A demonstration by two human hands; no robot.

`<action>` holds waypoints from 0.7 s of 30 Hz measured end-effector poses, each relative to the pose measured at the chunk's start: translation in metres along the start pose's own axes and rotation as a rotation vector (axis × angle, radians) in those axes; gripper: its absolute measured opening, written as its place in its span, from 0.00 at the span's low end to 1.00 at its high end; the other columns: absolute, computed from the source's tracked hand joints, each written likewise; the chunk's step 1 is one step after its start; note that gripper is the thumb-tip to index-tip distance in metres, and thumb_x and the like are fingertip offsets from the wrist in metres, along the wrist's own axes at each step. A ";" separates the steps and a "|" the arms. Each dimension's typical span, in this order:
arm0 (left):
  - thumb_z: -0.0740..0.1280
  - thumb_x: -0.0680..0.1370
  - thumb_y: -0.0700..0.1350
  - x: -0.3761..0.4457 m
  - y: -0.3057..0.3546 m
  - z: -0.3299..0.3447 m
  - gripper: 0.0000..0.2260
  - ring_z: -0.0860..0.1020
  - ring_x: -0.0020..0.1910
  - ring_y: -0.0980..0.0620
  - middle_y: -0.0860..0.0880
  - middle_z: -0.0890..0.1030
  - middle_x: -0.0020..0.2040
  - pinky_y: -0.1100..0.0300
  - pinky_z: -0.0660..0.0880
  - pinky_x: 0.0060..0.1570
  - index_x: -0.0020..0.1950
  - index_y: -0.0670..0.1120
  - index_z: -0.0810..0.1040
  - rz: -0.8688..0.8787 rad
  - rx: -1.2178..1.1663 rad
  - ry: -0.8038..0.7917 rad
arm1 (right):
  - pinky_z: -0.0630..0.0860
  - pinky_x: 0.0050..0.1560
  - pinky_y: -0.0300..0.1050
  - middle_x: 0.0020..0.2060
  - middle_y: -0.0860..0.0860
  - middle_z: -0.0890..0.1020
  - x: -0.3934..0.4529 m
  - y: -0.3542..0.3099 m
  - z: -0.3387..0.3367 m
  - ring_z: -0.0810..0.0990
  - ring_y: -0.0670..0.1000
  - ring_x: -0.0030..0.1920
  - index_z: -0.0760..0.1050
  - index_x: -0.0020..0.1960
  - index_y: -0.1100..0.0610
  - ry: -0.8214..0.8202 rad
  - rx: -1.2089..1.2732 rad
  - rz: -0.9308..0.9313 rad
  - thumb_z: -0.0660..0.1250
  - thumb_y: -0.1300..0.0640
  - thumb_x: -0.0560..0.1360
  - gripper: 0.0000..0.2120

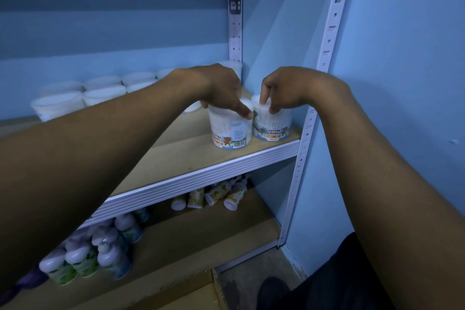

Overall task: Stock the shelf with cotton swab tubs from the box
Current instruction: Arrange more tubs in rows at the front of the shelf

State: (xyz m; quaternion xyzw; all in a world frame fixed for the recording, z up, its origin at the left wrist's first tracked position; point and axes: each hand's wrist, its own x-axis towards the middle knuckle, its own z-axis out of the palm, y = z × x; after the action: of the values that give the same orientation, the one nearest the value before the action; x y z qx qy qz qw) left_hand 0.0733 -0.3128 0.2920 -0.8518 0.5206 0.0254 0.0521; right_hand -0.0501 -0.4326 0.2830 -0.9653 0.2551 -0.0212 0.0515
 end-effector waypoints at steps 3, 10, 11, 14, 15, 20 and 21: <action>0.64 0.63 0.77 0.002 -0.004 0.002 0.43 0.75 0.64 0.47 0.53 0.73 0.70 0.49 0.74 0.62 0.72 0.56 0.69 -0.018 -0.024 -0.009 | 0.74 0.54 0.45 0.56 0.47 0.78 -0.001 0.001 -0.006 0.77 0.51 0.57 0.82 0.56 0.48 0.020 0.039 -0.004 0.71 0.59 0.74 0.13; 0.72 0.71 0.62 0.003 -0.007 0.004 0.35 0.73 0.66 0.47 0.52 0.70 0.72 0.56 0.75 0.59 0.75 0.51 0.68 0.009 -0.230 -0.082 | 0.73 0.56 0.47 0.63 0.49 0.78 0.008 -0.003 0.008 0.76 0.54 0.62 0.81 0.61 0.48 0.082 0.122 0.029 0.71 0.42 0.74 0.18; 0.72 0.71 0.62 0.003 -0.007 0.004 0.34 0.75 0.63 0.47 0.52 0.71 0.70 0.55 0.77 0.57 0.73 0.50 0.70 0.013 -0.240 -0.079 | 0.74 0.56 0.47 0.63 0.49 0.78 0.009 -0.003 0.009 0.76 0.55 0.62 0.81 0.61 0.48 0.085 0.117 0.029 0.71 0.43 0.74 0.18; 0.71 0.72 0.62 0.003 -0.005 0.003 0.31 0.76 0.59 0.46 0.49 0.74 0.66 0.54 0.80 0.53 0.70 0.47 0.74 0.015 -0.244 -0.101 | 0.74 0.55 0.47 0.63 0.50 0.78 0.010 -0.001 0.008 0.76 0.55 0.62 0.82 0.60 0.48 0.087 0.122 0.029 0.72 0.47 0.75 0.14; 0.71 0.72 0.63 0.002 -0.004 0.002 0.31 0.77 0.59 0.45 0.49 0.74 0.66 0.53 0.81 0.53 0.69 0.46 0.74 0.011 -0.238 -0.109 | 0.74 0.53 0.46 0.63 0.50 0.78 0.009 -0.001 0.008 0.76 0.54 0.61 0.82 0.60 0.48 0.086 0.125 0.026 0.72 0.48 0.75 0.14; 0.67 0.65 0.74 0.001 0.002 0.003 0.40 0.84 0.45 0.47 0.48 0.75 0.64 0.56 0.80 0.46 0.66 0.47 0.75 -0.082 -0.160 -0.079 | 0.71 0.48 0.44 0.59 0.48 0.80 0.010 -0.002 0.006 0.75 0.51 0.55 0.83 0.57 0.48 0.059 0.116 0.014 0.72 0.52 0.75 0.11; 0.66 0.63 0.76 0.000 0.003 0.004 0.42 0.85 0.41 0.48 0.49 0.76 0.63 0.58 0.79 0.45 0.65 0.47 0.76 -0.102 -0.131 -0.063 | 0.72 0.49 0.44 0.58 0.48 0.80 0.010 -0.002 0.005 0.75 0.51 0.54 0.83 0.56 0.49 0.045 0.111 0.008 0.72 0.53 0.74 0.10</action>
State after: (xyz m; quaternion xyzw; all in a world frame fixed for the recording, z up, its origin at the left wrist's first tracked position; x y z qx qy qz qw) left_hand 0.0710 -0.3134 0.2881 -0.8775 0.4721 0.0836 0.0138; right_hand -0.0400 -0.4356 0.2787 -0.9592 0.2586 -0.0567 0.0991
